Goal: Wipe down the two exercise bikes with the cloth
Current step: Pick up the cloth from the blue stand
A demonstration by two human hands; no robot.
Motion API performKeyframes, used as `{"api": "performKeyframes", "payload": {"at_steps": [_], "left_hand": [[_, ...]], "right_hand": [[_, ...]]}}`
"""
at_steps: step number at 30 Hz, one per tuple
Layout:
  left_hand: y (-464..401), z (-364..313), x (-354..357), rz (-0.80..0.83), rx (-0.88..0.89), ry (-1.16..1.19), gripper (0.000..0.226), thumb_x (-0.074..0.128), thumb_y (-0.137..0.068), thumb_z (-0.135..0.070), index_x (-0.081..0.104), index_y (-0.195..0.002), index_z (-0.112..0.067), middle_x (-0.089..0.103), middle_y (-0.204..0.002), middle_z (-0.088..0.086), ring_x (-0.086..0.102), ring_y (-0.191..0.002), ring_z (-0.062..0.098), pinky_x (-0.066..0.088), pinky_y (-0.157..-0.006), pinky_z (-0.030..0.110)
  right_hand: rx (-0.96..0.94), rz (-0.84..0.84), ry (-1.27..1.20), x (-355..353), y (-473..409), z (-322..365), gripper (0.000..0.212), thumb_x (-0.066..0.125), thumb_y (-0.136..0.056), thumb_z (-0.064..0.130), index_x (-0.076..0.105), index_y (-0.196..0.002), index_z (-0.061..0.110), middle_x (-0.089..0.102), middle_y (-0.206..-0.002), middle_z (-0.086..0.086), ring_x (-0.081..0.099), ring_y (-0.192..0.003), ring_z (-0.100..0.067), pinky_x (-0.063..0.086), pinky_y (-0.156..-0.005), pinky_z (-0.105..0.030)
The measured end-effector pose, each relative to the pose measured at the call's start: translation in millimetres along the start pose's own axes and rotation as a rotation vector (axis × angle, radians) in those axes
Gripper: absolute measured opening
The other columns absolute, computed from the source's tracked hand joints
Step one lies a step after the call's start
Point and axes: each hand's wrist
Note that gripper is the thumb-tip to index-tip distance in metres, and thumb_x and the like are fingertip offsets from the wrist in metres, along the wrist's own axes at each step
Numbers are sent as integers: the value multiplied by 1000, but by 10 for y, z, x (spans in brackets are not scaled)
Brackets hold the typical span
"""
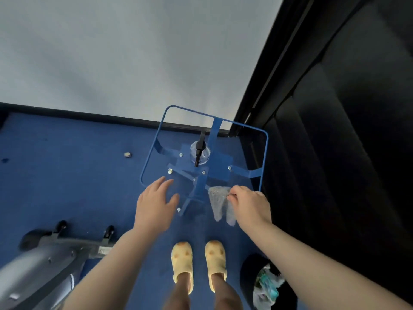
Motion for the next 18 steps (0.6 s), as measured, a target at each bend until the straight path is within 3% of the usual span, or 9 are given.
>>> {"api": "performKeyframes", "payload": {"at_steps": [6, 9, 12, 18], "left_hand": [[574, 16, -987, -243, -18, -49, 49, 52, -90, -34, 46, -137, -23, 38, -150, 0, 34, -138, 21, 26, -112, 37], [941, -9, -1419, -396, -45, -60, 48, 51, -91, -35, 46, -137, -23, 38, -150, 0, 34, -138, 19, 24, -113, 35], [1340, -6, -1738, -539, -88, -42, 47, 50, -91, -36, 47, -137, -23, 39, -150, -1, 35, -138, 18, 24, -113, 35], [2210, 108, -1986, -761, -259, 14, 48, 45, -93, -39, 42, -139, -28, 34, -152, -6, 29, -140, 14, 20, -116, 34]], "right_hand": [[-375, -233, -93, -890, 365, 576, 14, 45, -98, 31, 56, -99, 23, 65, -92, 9, 52, -78, -19, 33, -72, -25], [-500, -313, -185, -1279, 534, 903, 13, 46, -96, 34, 55, -95, 25, 62, -86, 13, 51, -73, -19, 40, -65, -30], [-632, -345, -281, -1550, 704, 1222, 13, 47, -95, 34, 54, -90, 25, 58, -77, 14, 55, -69, -18, 47, -60, -36], [-890, -307, -415, -1691, 1060, 1808, 13, 51, -93, 32, 53, -86, 22, 57, -68, 10, 55, -64, -8, 45, -52, -30]]}}
Point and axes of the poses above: each hand's wrist, its own y-axis away from the middle knuckle, its own x-axis out of the palm, z = x × y
